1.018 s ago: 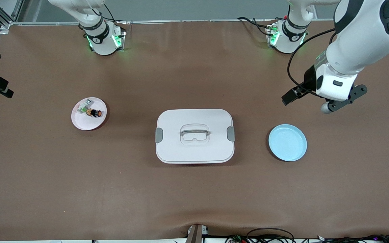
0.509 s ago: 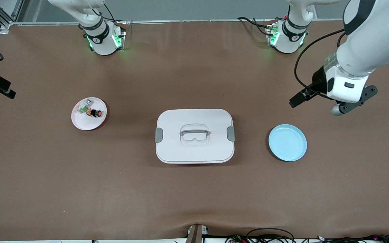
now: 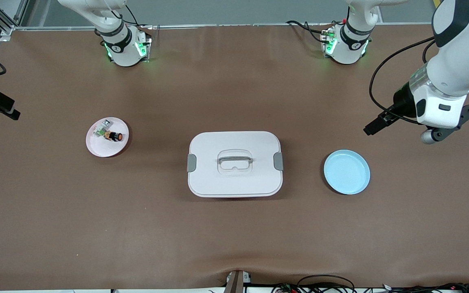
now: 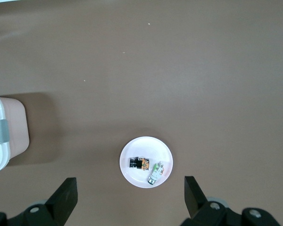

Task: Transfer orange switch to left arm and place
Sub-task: 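Move the right gripper toward the white plate while the left gripper lowers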

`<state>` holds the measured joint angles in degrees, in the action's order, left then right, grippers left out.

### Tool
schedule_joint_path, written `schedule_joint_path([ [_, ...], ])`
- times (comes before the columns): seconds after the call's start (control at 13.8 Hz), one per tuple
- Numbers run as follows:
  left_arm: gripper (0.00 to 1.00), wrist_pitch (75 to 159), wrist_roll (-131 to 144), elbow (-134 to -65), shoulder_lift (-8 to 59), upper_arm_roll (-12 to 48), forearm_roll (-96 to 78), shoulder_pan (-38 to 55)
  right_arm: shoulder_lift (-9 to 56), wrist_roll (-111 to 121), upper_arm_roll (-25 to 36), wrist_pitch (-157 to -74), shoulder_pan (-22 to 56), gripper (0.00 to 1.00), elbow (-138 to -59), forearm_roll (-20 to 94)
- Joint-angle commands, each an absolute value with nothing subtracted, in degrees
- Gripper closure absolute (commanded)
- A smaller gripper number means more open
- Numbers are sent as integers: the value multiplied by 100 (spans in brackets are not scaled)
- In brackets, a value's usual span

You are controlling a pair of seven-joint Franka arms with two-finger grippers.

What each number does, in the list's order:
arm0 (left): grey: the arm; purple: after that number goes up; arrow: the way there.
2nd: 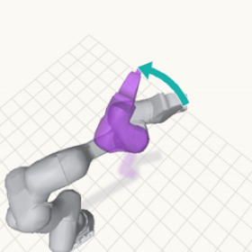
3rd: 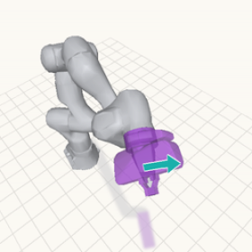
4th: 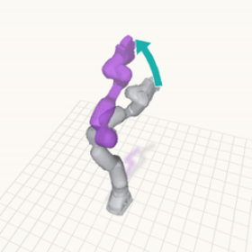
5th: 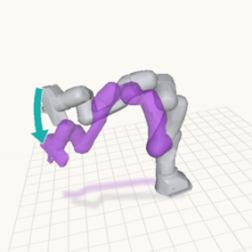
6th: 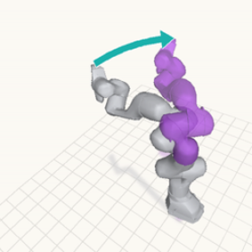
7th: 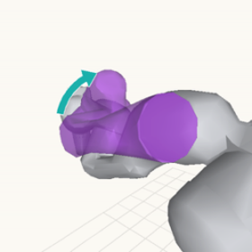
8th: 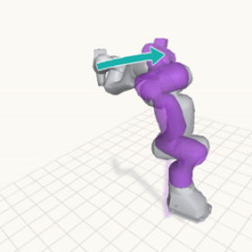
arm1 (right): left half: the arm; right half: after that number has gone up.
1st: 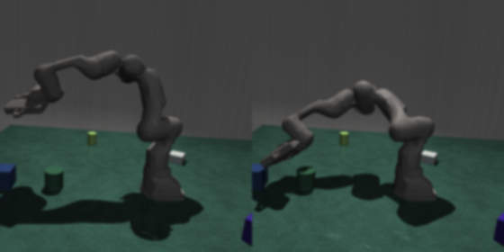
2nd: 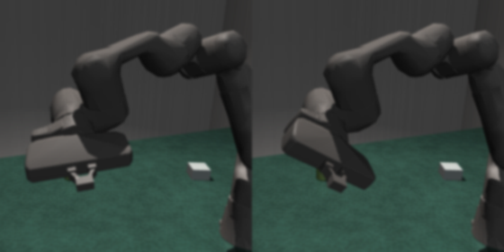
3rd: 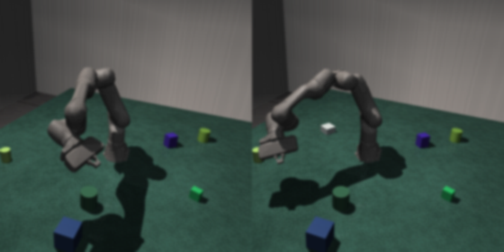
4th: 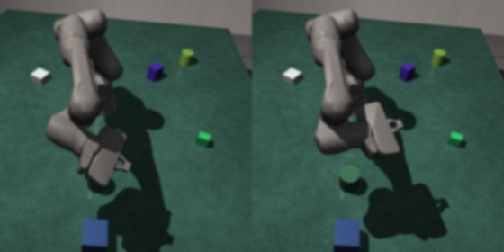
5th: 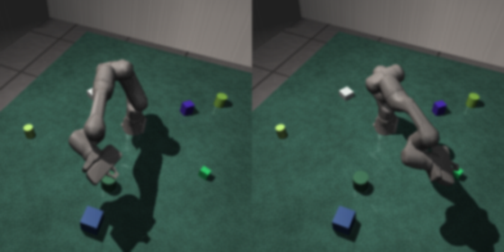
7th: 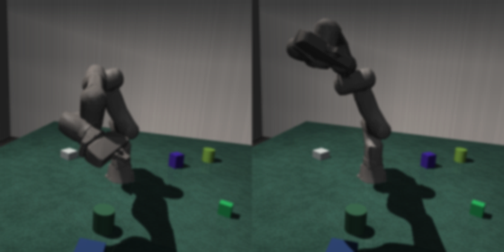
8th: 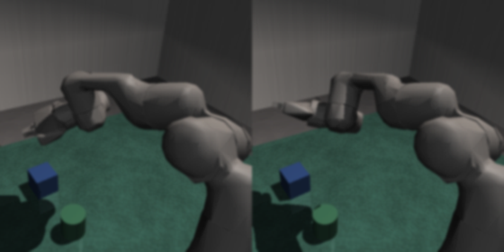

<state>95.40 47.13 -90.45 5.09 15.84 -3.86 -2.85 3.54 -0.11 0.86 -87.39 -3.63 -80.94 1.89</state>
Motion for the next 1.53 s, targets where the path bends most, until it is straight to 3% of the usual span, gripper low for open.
schedule_joint_path([
  [0.0, 0, 9554, 4693, -8956, 545, 1600, -316, -395, 500, -97, 53, -8657, -378, 0, -8121, 202],
  [0.29, 0, 9562, 4693, -8956, 597, 1600, -360, -448, 571, -395, 26, -8465, -273, 0, -8165, 228],
  [0.51, 0, 9562, 4693, -8956, 633, 1608, -352, -448, 318, -1316, 26, -8690, -62, 0, -8944, 387],
  [0.8, 0, 9562, 4685, -8956, 659, 1608, -352, -448, -499, -1327, 70, -9876, -280, 0, -10929, 957],
  [1.09, 0, 9562, 4579, -8956, 677, 1608, -325, -440, -913, -1170, 70, -11131, -395, 0, -12713, 967],
  [1.45, 0, 9562, 4544, -8956, 677, 1608, -299, -448, -905, -1160, 70, -12530, -413, 0, -13893, 967],
])
